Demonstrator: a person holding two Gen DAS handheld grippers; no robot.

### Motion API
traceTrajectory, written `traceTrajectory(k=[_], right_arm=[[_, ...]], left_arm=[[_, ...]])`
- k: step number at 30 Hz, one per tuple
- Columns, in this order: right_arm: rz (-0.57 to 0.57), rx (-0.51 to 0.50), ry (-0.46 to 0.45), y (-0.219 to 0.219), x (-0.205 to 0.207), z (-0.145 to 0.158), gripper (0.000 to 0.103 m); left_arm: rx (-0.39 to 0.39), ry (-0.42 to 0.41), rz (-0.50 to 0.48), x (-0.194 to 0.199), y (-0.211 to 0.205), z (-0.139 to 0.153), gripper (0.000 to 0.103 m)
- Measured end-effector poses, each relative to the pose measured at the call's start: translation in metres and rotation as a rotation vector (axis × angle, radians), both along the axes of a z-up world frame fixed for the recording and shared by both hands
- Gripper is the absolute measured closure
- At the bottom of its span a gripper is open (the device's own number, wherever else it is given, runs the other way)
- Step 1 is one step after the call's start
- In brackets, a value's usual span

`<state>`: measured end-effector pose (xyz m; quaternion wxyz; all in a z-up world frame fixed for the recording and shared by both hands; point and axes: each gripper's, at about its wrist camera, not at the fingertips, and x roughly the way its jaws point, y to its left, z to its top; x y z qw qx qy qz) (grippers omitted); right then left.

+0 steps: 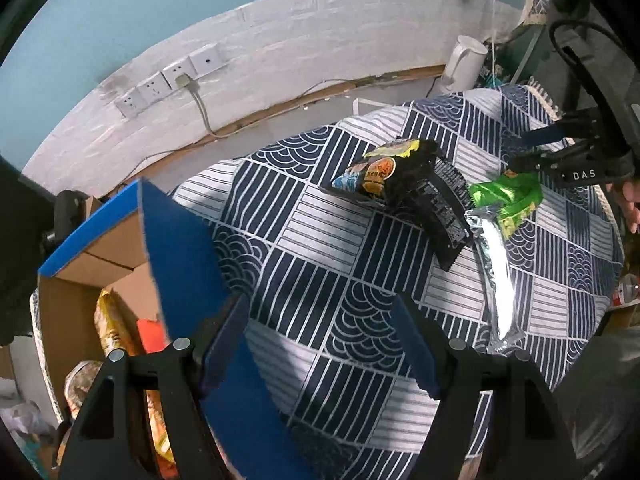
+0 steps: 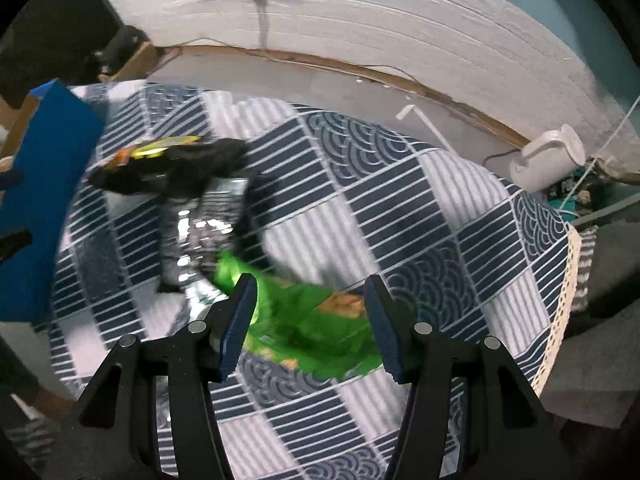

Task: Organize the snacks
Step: 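Move both tools back over the remaining snacks on the table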

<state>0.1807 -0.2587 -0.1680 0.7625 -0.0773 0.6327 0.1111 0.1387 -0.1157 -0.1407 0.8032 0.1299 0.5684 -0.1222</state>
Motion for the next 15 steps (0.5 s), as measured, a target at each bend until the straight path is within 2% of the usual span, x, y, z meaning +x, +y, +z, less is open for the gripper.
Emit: traceTrajectory(k=[6, 15], right_arm=[[-0.058, -0.081, 0.015, -0.02, 0.008, -0.022, 0.048], [-0.162, -0.142, 0.141, -0.056, -0.023, -0.046, 0.048]], left_arm=[[0.007, 0.038, -0.004, 0.008, -0.011, -0.018, 0.028], [0.005, 0.065, -0.026, 0.005, -0.025, -0.026, 0.028]])
